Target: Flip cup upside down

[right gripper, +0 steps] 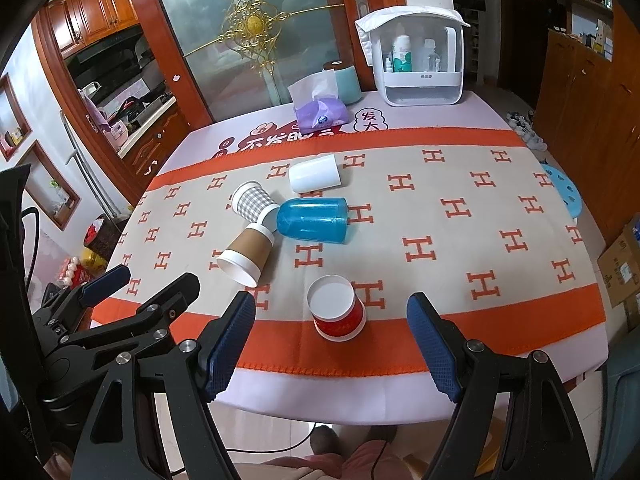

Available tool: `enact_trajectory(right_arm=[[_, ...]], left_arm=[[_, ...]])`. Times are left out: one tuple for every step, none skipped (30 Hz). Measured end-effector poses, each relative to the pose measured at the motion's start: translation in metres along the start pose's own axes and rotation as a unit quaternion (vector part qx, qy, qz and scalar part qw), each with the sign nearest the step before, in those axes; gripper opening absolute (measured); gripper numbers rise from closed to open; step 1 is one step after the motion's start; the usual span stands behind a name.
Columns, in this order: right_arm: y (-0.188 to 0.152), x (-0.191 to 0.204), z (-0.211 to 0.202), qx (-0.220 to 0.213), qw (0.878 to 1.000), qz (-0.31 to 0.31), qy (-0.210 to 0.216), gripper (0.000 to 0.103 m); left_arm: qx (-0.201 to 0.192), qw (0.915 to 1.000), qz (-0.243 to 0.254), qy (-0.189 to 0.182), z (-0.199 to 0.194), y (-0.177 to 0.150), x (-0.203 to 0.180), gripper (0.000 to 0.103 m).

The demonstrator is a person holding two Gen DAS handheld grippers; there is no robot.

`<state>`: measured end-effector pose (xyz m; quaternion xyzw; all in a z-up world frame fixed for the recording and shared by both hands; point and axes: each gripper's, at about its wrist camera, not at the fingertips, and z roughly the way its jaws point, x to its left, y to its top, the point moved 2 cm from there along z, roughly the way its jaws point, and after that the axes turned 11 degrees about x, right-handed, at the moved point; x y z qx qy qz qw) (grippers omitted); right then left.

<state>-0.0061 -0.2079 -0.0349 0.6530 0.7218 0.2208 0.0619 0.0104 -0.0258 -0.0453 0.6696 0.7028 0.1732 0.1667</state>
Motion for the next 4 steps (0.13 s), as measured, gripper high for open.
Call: enact_trajectory(right_arm=[[0.0004, 0.0006, 0.0002, 0.000, 1.000, 0.000, 0.000, 0.079], [0.0001, 0.0004, 0.0004, 0.001, 1.000, 0.000, 0.000, 0.079], [-0.0003, 0.0002, 0.0008, 0.001, 1.000, 0.000, 0.001, 0.079], [0.0011, 0.0015, 0.0021, 0.002, 1.000, 0.000, 0.001, 0.079]], left_arm=[[0.000, 1.0000, 0.000, 0.000, -0.0003, 0.0008, 0.0000, 0.087], [0.001, 1.0000, 0.000, 0.000, 0.0000, 0.0004, 0.0001, 0.087], [0.002, 1.0000, 0.000, -0.001, 0.0004, 0.0000, 0.0001, 0.087], [0.003, 1.0000, -0.001, -0.001, 0.0011, -0.0011, 0.0017, 0.087]])
